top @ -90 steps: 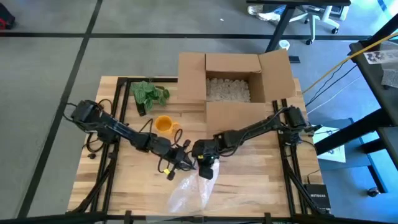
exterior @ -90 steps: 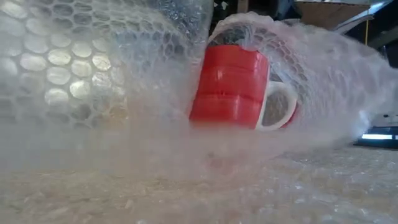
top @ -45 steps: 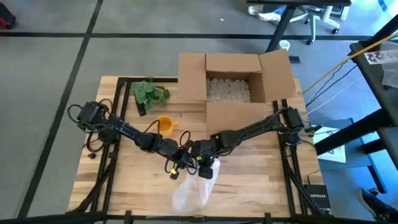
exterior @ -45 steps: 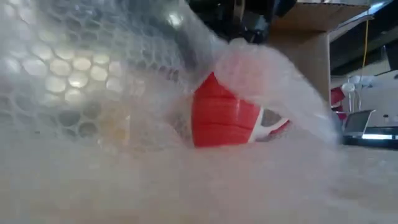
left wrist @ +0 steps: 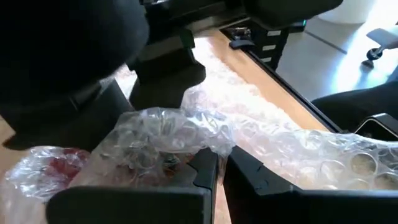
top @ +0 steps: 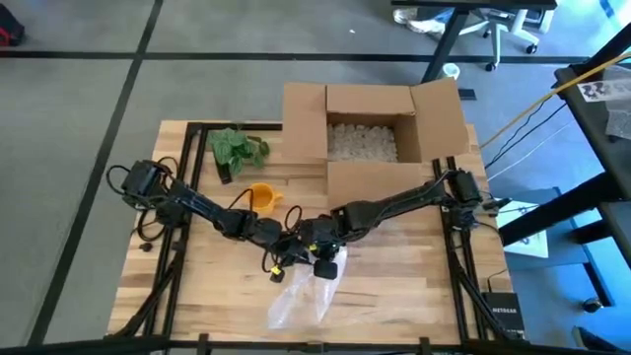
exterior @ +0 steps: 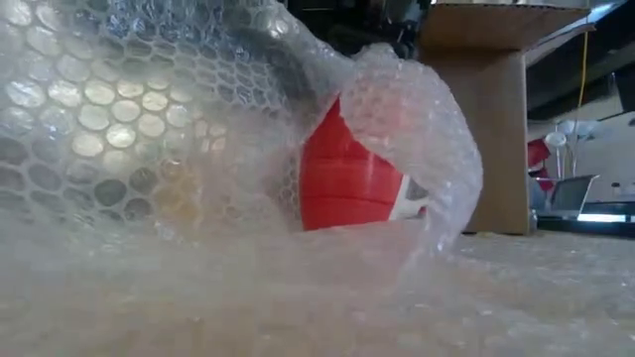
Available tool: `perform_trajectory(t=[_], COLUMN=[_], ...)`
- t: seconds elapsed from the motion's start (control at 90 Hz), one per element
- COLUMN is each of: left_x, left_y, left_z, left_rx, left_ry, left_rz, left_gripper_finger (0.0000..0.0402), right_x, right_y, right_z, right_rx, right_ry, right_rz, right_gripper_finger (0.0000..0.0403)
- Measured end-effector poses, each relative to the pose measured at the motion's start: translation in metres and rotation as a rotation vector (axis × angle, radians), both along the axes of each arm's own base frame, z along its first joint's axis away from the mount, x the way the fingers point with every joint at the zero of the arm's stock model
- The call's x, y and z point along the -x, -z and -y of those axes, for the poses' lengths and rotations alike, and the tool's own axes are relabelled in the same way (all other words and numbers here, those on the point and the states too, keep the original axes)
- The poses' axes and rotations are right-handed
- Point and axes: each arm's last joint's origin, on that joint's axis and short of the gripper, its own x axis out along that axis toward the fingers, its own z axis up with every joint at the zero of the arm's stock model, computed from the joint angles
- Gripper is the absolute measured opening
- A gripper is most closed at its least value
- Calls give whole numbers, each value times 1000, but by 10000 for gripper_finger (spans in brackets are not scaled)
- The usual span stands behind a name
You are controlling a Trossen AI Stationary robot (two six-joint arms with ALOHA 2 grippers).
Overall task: Wrap mug
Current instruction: Wrap the orange mug with the bubble wrap
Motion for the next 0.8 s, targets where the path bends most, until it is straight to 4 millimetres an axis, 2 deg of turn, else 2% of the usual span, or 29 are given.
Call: perform_trajectory(t=[0.211, 0.456, 0.8], left_x=[1, 14, 29], left_y=[-3, -13, -35], left_z=[2, 17, 23], left_rx=[-8, -37, -137], left_ry=[5, 16, -19], left_rz=[9, -27, 13], left_gripper_finger=[0, 0, 0], right_x=[1, 0, -4], right_y=[-1, -4, 24], right_z=[-5, -9, -8], right_rx=[0, -27, -47], right_ry=[-11, -31, -14], right_rz=[10, 45, 26], right_gripper_finger=[0, 0, 0])
